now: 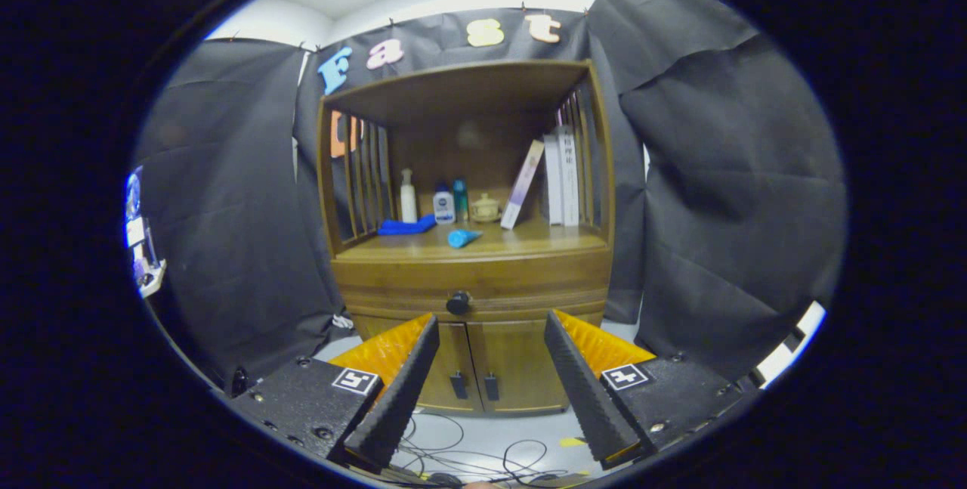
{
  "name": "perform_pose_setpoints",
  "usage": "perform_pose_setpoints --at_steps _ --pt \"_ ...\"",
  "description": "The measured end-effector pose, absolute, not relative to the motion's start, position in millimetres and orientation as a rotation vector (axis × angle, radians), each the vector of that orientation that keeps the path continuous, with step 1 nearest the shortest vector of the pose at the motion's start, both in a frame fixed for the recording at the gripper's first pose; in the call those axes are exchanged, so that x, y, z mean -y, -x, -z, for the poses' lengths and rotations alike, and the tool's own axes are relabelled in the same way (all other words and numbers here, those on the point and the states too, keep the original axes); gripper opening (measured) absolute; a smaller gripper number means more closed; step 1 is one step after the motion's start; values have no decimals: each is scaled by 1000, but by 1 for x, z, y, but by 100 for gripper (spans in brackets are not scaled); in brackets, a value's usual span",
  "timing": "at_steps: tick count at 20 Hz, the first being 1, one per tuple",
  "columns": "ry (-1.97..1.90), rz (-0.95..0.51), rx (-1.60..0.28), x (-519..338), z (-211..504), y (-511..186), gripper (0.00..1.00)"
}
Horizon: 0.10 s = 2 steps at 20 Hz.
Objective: Pull open the drawer, take out the items inside it, and place them on the countertop above the cabinet.
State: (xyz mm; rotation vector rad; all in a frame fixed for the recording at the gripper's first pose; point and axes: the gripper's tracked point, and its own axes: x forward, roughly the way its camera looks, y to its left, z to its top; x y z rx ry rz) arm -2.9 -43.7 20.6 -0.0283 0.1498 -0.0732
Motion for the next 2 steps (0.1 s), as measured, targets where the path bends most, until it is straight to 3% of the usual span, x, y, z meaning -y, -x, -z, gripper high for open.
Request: perform_pose_setpoints --at_steps 2 --pt "24 46 -102 35 -49 21 93"
